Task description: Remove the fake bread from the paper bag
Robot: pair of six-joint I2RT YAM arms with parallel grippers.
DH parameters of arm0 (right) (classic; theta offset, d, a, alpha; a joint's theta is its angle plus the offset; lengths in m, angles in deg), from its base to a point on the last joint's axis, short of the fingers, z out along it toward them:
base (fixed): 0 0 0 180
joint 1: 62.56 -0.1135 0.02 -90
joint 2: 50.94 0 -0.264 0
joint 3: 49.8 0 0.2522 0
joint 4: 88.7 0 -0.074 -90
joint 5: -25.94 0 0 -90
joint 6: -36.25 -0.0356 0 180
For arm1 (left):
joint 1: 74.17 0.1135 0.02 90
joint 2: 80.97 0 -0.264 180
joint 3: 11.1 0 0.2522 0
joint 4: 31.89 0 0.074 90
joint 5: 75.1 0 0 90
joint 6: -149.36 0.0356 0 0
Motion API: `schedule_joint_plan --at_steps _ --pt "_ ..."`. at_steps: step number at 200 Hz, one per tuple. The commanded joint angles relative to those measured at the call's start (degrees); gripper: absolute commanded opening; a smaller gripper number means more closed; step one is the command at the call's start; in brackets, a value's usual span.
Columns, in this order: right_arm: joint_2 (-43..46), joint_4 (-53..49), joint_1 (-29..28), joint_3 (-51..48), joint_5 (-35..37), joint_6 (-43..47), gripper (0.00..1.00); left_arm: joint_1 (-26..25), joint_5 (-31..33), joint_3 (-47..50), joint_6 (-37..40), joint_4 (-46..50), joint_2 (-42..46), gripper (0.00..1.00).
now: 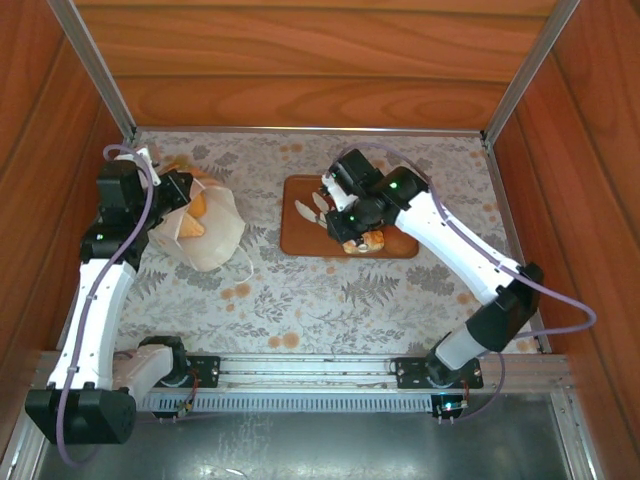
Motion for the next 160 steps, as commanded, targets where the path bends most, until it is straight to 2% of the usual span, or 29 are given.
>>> schedule_joint_plan --at_steps 1,43,66,122,160 --pt "2.1 10.9 -3.3 -2.5 -9.4 3.1 0.41 0.5 2.1 -0.2 1.2 3.0 1.5 0.00" --pt "2.8 22.3 -12.2 -8.7 -14.2 7.9 0.42 0.5 2.6 0.0 -0.8 3.1 0.8 0.00" --pt "-0.5 24.0 -15.3 -8.5 -14.4 10.2 0.42 0.4 2.5 -0.8 -1.2 3.1 0.1 0.00" --pt "-17.6 23.0 -19.3 3.5 -4.7 9.2 0.39 0.4 2.4 -1.5 -1.4 3.1 -0.3 0.00" --pt "-24.3 24.8 -19.8 8.8 0.1 4.8 0.40 0.4 2.3 -1.8 -1.3 3.0 0.1 0.00"
